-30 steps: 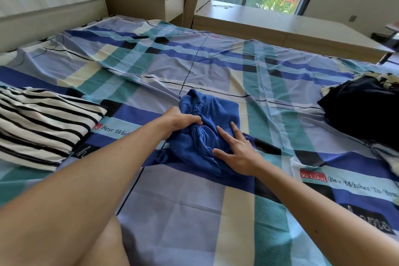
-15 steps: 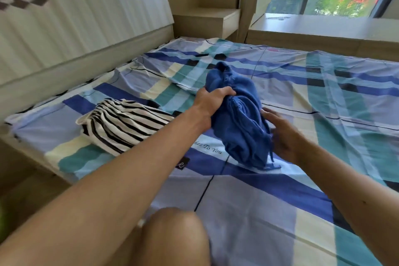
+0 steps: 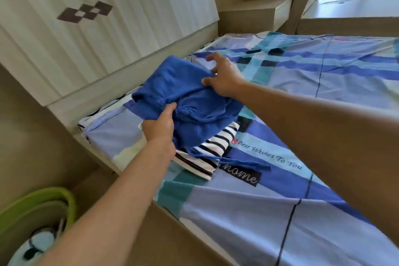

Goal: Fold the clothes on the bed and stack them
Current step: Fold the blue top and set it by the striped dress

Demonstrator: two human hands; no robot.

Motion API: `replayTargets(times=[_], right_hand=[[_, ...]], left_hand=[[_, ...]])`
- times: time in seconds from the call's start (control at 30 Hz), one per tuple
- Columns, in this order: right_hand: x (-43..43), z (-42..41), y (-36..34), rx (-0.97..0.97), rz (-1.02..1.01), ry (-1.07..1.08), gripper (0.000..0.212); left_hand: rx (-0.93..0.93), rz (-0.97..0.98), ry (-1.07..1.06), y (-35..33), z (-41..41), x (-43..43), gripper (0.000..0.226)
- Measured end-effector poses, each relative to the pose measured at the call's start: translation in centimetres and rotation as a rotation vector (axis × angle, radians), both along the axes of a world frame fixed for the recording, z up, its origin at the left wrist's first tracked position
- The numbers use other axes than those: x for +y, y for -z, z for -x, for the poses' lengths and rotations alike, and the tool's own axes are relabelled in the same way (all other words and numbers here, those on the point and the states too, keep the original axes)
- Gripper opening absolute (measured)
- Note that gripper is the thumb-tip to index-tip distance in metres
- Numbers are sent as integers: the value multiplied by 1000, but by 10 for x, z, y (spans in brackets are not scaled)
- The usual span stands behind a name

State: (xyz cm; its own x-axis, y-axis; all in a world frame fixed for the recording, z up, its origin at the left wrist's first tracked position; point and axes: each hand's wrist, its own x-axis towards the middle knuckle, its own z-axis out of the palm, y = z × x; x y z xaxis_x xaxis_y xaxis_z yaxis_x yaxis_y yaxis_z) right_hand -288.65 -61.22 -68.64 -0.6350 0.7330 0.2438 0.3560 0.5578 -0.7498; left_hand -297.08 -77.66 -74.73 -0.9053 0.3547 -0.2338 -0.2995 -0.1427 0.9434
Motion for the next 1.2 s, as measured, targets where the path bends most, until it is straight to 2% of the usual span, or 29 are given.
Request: replayTargets(times=[0.1, 0.17, 0.2, 0.27, 0.3, 0.33, 0.4, 0.47, 0.5, 0.57, 0.63, 0.8, 0.87, 0.93, 1.0, 1.1, 1.2], right_hand=[[-23, 18, 74, -312, 67, -97, 68], [-38, 18, 116, -481, 39, -143, 71], [-40, 17, 127, -493, 4, -121, 73], [-41, 16, 132, -468, -38, -94, 73], [-40, 16, 130, -466, -48, -97, 73], [-41, 16, 126, -472, -64, -100, 73], [-44, 17, 123, -477, -92, -105, 71], [-47, 11, 126, -477, -103, -100, 70], [-48, 6, 130, -482, -107, -95, 71], [-52, -6, 141, -503, -115, -86, 73], [-57, -16, 150, -547, -125, -97, 76], [-58, -50, 134, -657, -72, -176, 77], [-57, -69, 123, -668, -84, -206, 76], [-52, -95, 110, -611, -44, -201, 75], [-43, -129, 97, -476, 8, -167, 71], [-31, -191, 80, -268, -3, -60, 53], [-17, -267, 66, -99, -11, 54, 41]], left_hand=[[-71, 213, 19, 47, 1, -9, 72], [-33, 315, -23, 54, 5, -13, 88], [37, 363, -51, 50, 7, -14, 93], [350, 546, -146, 32, 12, -17, 96], [574, 601, -199, 22, 17, -16, 92], [820, 576, -231, 12, 23, -13, 82], [1239, 506, -109, -2, 35, 3, 65], [1442, 682, 182, 3, 53, 18, 67], [1438, 856, 334, 14, 62, 20, 71], [1277, 1175, 571, 44, 69, 10, 77], [1141, 1247, 643, 68, 74, -4, 77], [1123, 1400, 692, 43, 71, 4, 82], [1182, 1445, 646, 28, 59, 12, 81], [1268, 1337, 580, 13, 33, 23, 77], [1285, 1064, 613, -2, -10, 40, 72], [1168, 665, 696, -22, -89, 62, 65], [1056, 380, 763, -38, -172, 79, 54]])
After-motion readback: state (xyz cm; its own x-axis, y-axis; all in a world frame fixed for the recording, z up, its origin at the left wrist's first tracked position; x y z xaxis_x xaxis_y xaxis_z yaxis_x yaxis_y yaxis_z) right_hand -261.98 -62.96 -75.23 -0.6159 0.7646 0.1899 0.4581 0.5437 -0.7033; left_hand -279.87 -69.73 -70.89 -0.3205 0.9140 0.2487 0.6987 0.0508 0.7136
